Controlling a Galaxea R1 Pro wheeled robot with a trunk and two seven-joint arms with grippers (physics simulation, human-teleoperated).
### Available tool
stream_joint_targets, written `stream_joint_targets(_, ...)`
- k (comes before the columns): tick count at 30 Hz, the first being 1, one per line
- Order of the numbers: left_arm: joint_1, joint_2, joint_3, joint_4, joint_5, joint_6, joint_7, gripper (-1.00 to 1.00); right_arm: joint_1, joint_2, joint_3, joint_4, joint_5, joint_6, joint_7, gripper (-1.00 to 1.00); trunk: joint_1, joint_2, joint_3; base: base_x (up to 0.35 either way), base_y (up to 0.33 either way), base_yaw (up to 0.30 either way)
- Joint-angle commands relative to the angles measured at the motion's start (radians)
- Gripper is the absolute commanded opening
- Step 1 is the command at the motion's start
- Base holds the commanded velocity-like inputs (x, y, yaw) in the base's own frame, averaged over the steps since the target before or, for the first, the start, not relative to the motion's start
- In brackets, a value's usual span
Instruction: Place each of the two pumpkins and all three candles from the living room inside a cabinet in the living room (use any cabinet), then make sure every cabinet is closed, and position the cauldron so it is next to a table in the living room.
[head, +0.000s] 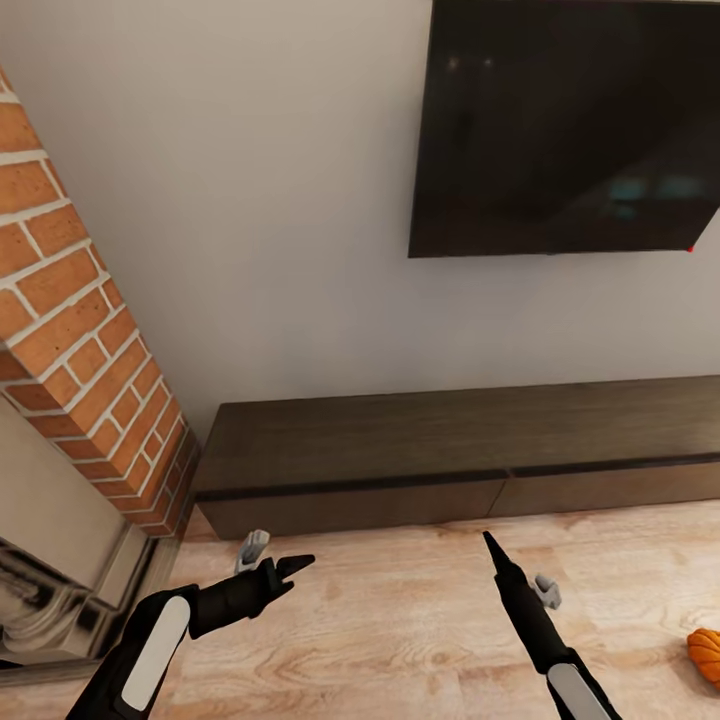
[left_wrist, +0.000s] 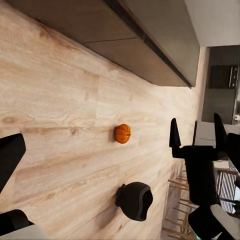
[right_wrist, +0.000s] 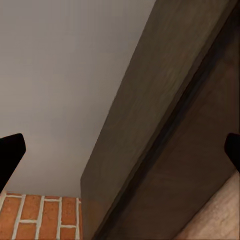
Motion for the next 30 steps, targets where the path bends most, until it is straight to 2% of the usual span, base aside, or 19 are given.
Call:
stream_joint_targets(1,-0.001,0.000,0.002,-0.001,-0.001,0.014,-0.003,1.00,-0.001,-0.001,0.000,0.002,-0.009,0.002,0.006,1.00,0.000,0.000,-0.001,0.097,0.000,0.000)
stream_joint_targets(4,-0.001,-0.001,0.002,-0.003,0.000,0.034,-0.004,1.00,-0.001,0.000,-0.003,0.002,-0.017,0.019,0.010,1.00,0.000,0.000,-0.001,0.165,0.000,0.000)
stream_joint_targets(8,-0.001,-0.001,0.002,-0.004,0.000,0.050,-0.004,1.00,-0.001,0.000,-0.004,0.002,-0.055,0.047,0.025,1.00,0.000,0.000,-0.001,0.134,0.000,0.000)
stream_joint_targets(19,-0.001,-0.002,0.002,-0.002,0.000,0.054,-0.003,1.00,-0.001,0.000,0.002,0.003,-0.054,0.042,0.029,1.00,0.000,0.000,-0.001,0.272,0.000,0.000)
stream_joint_targets(26,-0.001,-0.002,-0.001,-0.002,0.000,0.054,-0.003,1.00,-0.001,-0.004,0.004,0.005,-0.055,0.050,0.046,1.00,0.000,0.000,-0.001,0.138,0.000,0.000)
stream_joint_targets(30,-0.001,-0.002,-0.001,-0.002,0.000,0.055,-0.004,1.00,-0.001,-0.005,0.004,0.013,-0.062,0.055,0.136,1.00,0.000,0.000,-0.001,0.020,0.000,0.000)
